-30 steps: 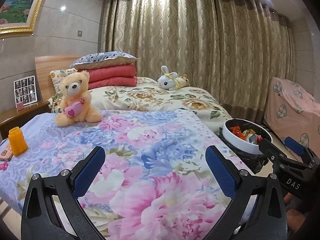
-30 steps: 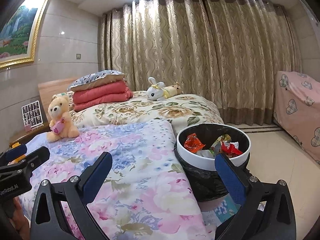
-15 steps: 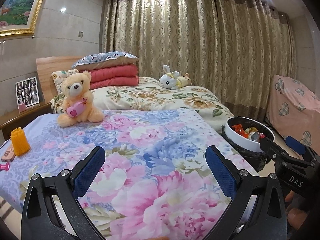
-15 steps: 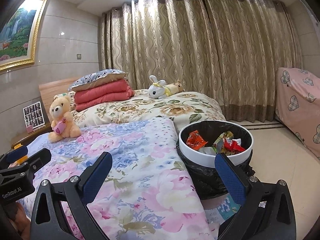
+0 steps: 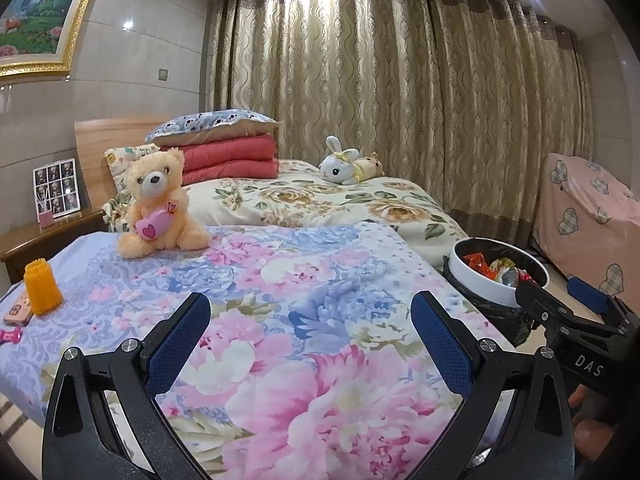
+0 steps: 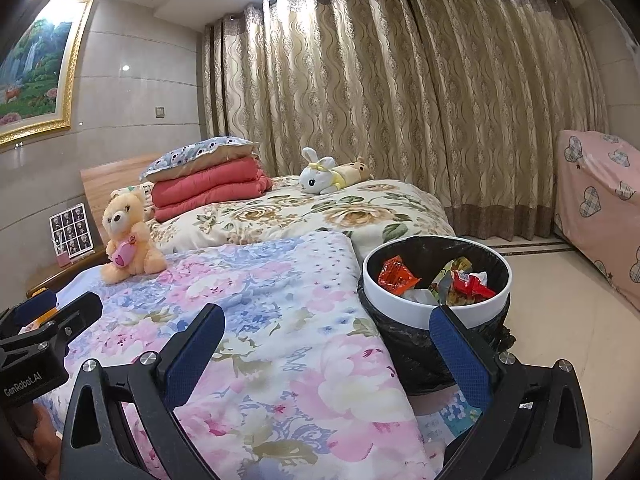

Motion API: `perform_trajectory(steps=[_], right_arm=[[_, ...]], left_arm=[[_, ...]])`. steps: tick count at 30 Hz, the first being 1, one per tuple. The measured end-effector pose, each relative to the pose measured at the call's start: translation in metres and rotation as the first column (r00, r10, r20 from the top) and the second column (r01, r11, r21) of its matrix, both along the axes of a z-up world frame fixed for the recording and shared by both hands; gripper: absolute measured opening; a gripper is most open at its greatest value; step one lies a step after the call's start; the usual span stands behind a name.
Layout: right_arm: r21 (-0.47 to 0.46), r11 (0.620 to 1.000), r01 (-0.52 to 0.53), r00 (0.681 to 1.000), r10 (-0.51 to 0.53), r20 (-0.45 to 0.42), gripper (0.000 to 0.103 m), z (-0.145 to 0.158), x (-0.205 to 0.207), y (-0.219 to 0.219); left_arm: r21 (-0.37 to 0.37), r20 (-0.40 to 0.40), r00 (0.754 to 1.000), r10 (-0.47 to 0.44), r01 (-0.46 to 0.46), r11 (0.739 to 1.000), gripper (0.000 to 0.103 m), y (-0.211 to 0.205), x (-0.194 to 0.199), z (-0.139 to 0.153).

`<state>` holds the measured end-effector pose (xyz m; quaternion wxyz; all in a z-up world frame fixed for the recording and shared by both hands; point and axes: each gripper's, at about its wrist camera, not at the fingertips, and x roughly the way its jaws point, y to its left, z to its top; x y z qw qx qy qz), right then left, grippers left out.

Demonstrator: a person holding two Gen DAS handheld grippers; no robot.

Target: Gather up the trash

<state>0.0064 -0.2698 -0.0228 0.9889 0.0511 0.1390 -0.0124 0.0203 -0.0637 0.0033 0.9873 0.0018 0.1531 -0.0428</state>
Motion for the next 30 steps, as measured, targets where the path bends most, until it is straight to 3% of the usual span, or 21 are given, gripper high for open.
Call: perform_trajectory(steps=[30], right_arm=[[0.012,1.0,-0.01,1.0,0.01,0.005,0.103,0.0041,-0.0014,0.0004]], left_arm=[[-0.007,-0.011,1.0,-0.009,0.009,1.0,0.103,-0.0006,-0.0011,-0.0036]])
